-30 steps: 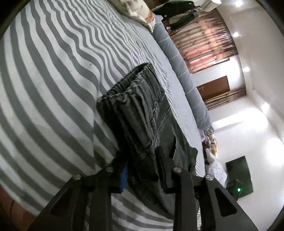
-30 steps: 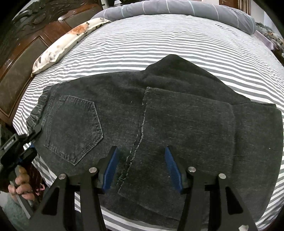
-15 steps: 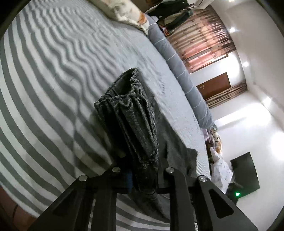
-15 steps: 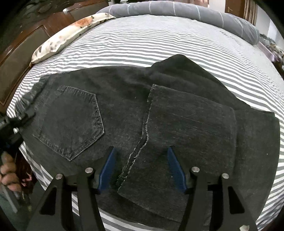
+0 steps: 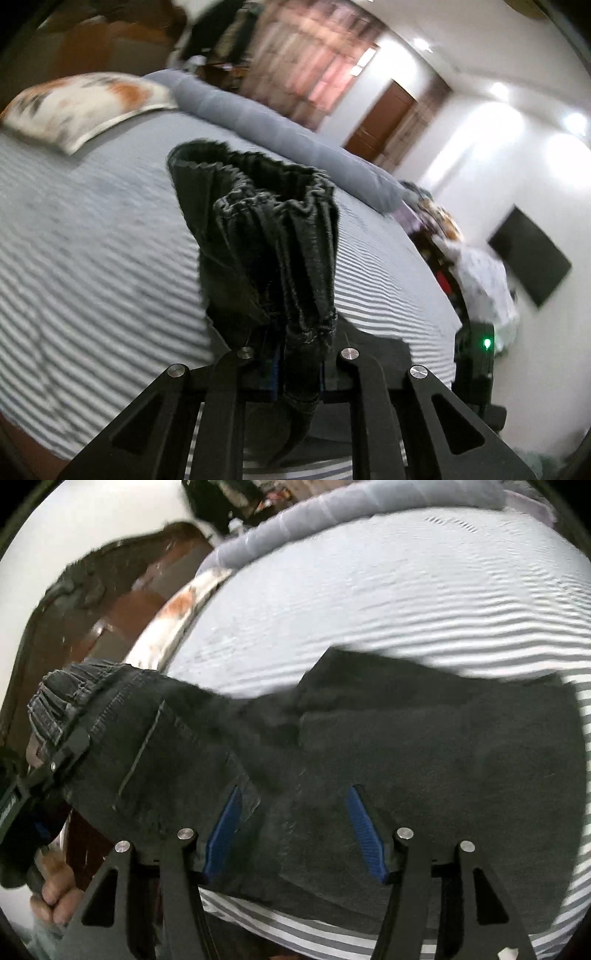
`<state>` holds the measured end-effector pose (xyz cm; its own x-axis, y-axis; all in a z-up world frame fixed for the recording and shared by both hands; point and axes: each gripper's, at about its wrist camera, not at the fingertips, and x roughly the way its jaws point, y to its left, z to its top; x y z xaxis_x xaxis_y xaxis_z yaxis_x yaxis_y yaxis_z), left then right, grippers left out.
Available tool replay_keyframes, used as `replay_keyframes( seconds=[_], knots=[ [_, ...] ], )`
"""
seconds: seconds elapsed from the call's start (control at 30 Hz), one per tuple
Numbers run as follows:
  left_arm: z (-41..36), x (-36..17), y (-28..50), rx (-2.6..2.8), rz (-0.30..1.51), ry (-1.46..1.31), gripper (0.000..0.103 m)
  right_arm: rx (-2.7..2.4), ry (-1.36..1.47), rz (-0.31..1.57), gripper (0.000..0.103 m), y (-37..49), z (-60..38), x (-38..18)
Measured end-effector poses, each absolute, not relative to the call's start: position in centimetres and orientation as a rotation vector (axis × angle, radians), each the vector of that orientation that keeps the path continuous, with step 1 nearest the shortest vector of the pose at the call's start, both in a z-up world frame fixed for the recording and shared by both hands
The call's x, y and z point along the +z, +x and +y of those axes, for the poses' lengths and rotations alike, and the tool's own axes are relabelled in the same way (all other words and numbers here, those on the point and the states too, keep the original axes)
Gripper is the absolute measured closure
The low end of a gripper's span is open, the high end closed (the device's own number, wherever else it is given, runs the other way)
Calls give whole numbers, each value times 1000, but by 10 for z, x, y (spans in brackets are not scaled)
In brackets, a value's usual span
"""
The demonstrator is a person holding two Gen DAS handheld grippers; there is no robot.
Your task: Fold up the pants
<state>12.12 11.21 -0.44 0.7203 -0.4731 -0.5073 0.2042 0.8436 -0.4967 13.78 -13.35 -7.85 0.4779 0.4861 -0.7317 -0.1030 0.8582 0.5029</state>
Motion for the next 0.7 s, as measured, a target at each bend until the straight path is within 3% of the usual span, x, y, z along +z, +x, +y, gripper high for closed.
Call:
replay_keyframes(
  seconds=[0.23, 0.47, 0.7],
  knots=[
    [-3, 1, 131, -513, 727, -280, 90, 268, 488, 956, 45, 109, -227, -65],
    [-119, -48, 130, -608, 845, -127, 90, 188, 651, 951, 44, 78, -311, -93],
    [-173, -91, 116, -576, 896, 42, 90, 195, 722, 949, 44, 71, -343, -117]
  ],
)
